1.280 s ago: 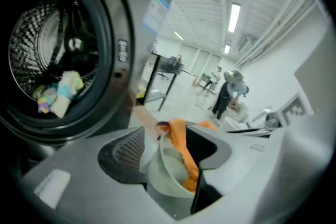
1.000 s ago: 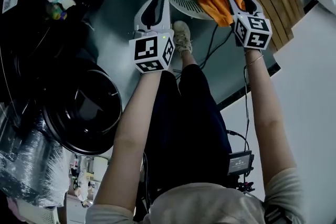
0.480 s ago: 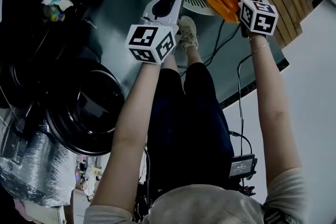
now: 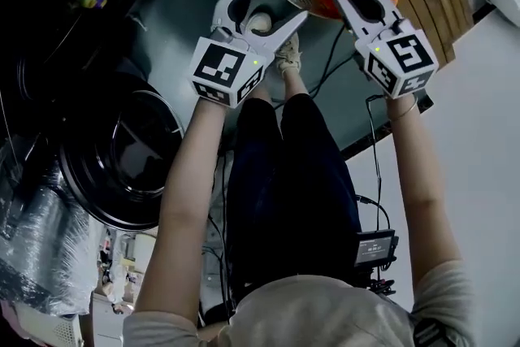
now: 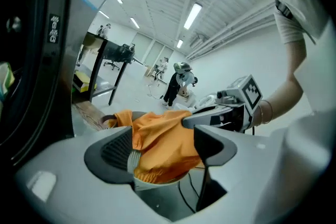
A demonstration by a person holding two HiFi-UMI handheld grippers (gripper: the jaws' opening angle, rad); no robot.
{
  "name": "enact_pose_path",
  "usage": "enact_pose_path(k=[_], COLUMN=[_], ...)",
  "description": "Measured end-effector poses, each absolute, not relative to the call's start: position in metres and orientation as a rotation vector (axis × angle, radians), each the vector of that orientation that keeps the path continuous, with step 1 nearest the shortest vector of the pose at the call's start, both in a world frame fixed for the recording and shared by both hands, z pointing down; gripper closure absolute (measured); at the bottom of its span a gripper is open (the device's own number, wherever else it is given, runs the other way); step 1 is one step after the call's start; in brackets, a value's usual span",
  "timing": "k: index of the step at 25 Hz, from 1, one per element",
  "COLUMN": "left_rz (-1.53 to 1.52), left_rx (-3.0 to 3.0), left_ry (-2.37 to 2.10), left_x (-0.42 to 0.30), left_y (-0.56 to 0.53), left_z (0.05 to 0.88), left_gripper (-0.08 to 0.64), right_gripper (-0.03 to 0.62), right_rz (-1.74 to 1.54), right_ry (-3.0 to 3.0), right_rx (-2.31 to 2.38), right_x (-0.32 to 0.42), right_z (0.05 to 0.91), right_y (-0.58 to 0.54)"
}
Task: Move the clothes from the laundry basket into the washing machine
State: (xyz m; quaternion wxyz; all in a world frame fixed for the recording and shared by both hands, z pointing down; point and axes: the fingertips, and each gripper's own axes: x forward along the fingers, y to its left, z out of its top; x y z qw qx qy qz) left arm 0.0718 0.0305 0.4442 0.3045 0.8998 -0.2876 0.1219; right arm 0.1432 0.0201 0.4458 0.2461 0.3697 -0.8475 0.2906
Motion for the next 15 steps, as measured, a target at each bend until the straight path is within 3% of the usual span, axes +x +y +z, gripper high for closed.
enact_pose_path(k=[15], left_rz=[0.440], left_rx=[2.521], left_ry=[-0.887], left_x=[-0.001], left_y=[0.054], left_z=[0.404], left_gripper=[0.187], right_gripper=[0.578], right_rz=[0.840], right_ry=[-2.644], right_rx=[0.612], right_x=[-0.019], right_z=[0.335], right_y=[0.035])
